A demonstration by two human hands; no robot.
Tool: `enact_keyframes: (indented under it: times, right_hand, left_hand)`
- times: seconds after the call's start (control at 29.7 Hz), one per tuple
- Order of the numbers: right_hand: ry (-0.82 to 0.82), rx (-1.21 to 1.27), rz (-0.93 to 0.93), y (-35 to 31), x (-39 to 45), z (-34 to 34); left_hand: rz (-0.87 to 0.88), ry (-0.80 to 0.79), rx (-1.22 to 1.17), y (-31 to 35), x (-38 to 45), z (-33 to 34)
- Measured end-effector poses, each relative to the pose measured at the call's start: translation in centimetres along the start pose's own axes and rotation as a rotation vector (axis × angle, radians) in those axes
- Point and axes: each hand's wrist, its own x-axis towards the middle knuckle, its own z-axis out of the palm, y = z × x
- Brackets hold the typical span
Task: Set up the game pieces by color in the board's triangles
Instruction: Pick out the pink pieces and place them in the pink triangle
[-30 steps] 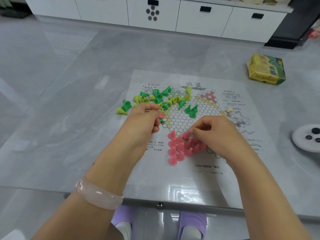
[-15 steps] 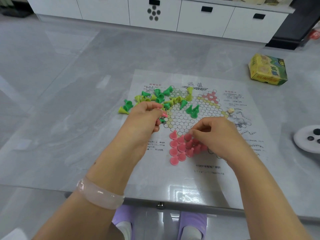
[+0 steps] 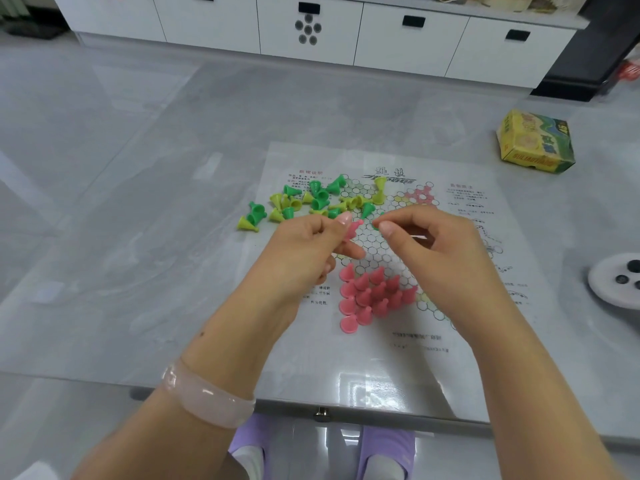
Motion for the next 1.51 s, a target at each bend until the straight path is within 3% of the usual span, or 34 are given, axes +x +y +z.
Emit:
enact_keyframes:
  times: [0.17, 0.57, 0.71, 0.81, 1.01, 1.51]
  right_hand:
    - [-0.056, 0.059, -0.063, -0.3, 0.0, 0.8]
    - [-0.052, 0.123, -0.01, -0.2, 0.5, 1.2]
    - [0.038, 0.022, 0.104, 0.7, 0.9, 0.9]
    - [0.002, -0.093, 0.17, 1.1, 0.9, 0.9]
    - [-0.105, -0.114, 0.307, 1.3, 0.8, 1.3]
    - [-0.116, -0.175, 0.276, 1.4, 0.8, 1.5]
  left_hand:
    - [0.014, -0.025, 0.041, -0.1, 0.0, 0.3]
    - [0.035, 0.0, 0.098, -0.2, 0.1, -0.2]
    - [-0.088, 0.136, -0.074, 0.1, 0.6, -0.4]
    - [-0.131, 0.17, -0.234, 0.5, 0.8, -0.8]
    - [-0.091, 0.176, -0.225, 0.1, 1.1, -1.1]
    - [-0.054, 0.141, -0.264, 0.0, 1.1, -1.3]
